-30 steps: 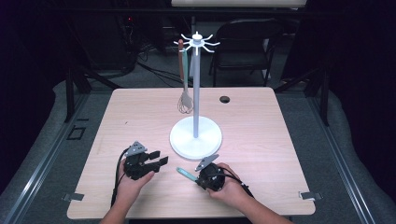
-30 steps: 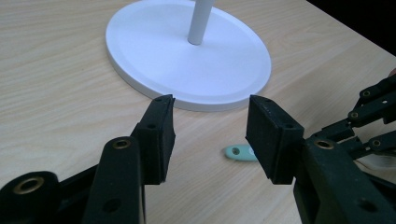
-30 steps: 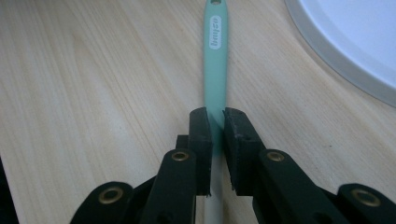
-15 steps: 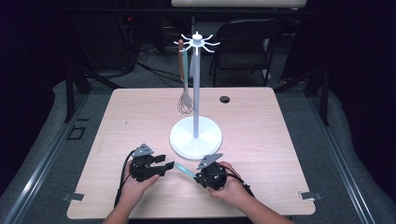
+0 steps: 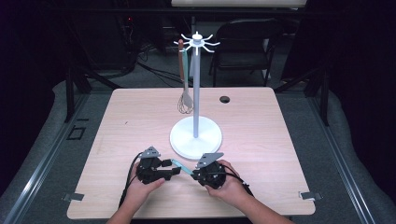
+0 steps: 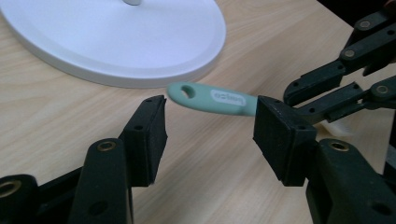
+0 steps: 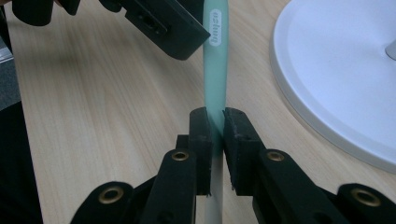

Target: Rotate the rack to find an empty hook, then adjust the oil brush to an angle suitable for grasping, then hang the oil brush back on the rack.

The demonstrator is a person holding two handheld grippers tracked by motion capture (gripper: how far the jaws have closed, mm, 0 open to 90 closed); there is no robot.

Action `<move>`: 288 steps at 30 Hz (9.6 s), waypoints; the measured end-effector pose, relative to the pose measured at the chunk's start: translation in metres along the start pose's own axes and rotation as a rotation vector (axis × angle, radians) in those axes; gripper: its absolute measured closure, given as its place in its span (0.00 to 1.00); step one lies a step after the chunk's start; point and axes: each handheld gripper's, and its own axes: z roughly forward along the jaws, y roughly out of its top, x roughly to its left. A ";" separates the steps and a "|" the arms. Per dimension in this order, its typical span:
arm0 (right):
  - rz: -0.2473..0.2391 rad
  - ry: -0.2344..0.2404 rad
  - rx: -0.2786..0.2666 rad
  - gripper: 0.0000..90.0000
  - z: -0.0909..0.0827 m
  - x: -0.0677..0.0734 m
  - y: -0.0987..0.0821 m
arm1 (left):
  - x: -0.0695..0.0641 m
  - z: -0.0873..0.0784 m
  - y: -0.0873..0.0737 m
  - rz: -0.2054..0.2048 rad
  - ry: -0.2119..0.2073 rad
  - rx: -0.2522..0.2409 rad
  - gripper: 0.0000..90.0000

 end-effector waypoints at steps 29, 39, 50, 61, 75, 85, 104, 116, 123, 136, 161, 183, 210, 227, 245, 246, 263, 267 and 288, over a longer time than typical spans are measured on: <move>0.018 0.019 0.130 0.91 0.000 -0.001 -0.004 | -0.018 -0.008 0.011 0.009 -0.054 -0.069 0.57; 0.020 -0.007 0.021 0.91 -0.004 0.003 0.011 | -0.027 -0.020 0.020 0.026 -0.086 -0.107 0.70; 0.028 -0.013 -0.062 0.92 0.004 0.010 0.025 | -0.029 -0.031 0.026 0.048 -0.069 -0.139 0.85; 0.020 -0.032 -0.071 0.92 0.004 0.011 0.022 | -0.031 -0.020 0.023 0.051 -0.075 -0.075 0.92; 0.042 -0.025 -0.078 0.82 -0.008 0.007 0.007 | -0.029 -0.011 0.028 0.081 -0.091 -0.016 0.94; 0.114 -0.058 -0.070 0.80 -0.028 -0.010 -0.027 | -0.034 0.005 0.059 0.171 -0.131 0.075 0.94; 0.218 -0.088 -0.139 0.79 -0.049 -0.027 -0.059 | -0.041 0.033 0.074 0.206 -0.157 0.081 0.94; 0.242 -0.112 -0.147 0.76 -0.047 -0.032 -0.064 | -0.031 -0.001 0.098 0.209 -0.155 0.039 0.94; 0.253 -0.128 -0.122 0.73 -0.046 -0.036 -0.067 | -0.033 -0.025 0.130 0.245 -0.123 0.006 0.94; 0.273 -0.139 -0.121 0.69 -0.046 -0.040 -0.069 | -0.040 -0.058 0.186 0.278 -0.105 -0.039 0.94; 0.276 -0.142 -0.108 0.67 -0.045 -0.040 -0.070 | -0.064 -0.076 0.260 0.340 -0.167 -0.080 0.94; 0.273 -0.144 -0.111 0.67 -0.044 -0.039 -0.071 | -0.039 -0.073 0.278 0.234 -0.154 -0.106 0.94; 0.270 -0.132 -0.112 0.68 -0.042 -0.039 -0.071 | -0.039 -0.069 0.279 0.214 -0.088 -0.119 0.87; 0.270 -0.132 -0.114 0.68 -0.042 -0.039 -0.070 | -0.034 -0.087 0.261 0.213 -0.046 -0.125 0.80; 0.259 -0.132 -0.103 0.68 -0.041 -0.038 -0.068 | -0.015 -0.128 0.229 0.159 0.045 -0.132 0.80; 0.259 -0.132 -0.104 0.68 -0.041 -0.038 -0.068 | -0.012 -0.129 0.226 0.153 0.055 -0.132 0.80; 0.270 -0.138 -0.121 0.68 -0.043 -0.039 -0.069 | 0.014 -0.126 0.145 0.060 0.230 -0.054 0.75; 0.275 -0.139 -0.128 0.68 -0.045 -0.040 -0.070 | 0.020 -0.115 0.119 0.031 0.245 -0.041 0.70; 0.279 -0.157 -0.133 0.64 -0.049 -0.044 -0.072 | 0.019 -0.058 0.001 -0.092 0.243 0.002 0.58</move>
